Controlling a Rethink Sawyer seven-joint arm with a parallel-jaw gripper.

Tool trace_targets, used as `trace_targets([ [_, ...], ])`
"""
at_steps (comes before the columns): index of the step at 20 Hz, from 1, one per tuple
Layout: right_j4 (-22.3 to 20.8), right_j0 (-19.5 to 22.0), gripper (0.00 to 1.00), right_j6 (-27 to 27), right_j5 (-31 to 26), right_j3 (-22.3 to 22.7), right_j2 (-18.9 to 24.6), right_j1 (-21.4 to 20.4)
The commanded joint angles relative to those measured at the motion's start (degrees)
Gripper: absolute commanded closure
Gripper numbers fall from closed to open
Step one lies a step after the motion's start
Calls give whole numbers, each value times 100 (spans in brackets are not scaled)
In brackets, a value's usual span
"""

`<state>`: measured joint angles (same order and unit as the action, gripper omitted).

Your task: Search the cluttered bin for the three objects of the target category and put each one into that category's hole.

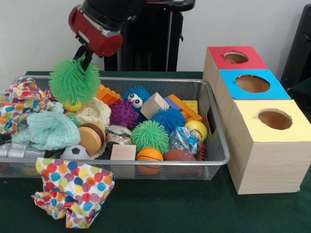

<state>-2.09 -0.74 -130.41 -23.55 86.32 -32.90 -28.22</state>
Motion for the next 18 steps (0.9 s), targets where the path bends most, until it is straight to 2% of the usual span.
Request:
trace_targets([
  [1,-307,396,100,-262,546,-35,622,597],
  [9,-231,759,100,-221,673,199,809,927],
  [18,-139,863,100,-425,825,506,923,1204],
])
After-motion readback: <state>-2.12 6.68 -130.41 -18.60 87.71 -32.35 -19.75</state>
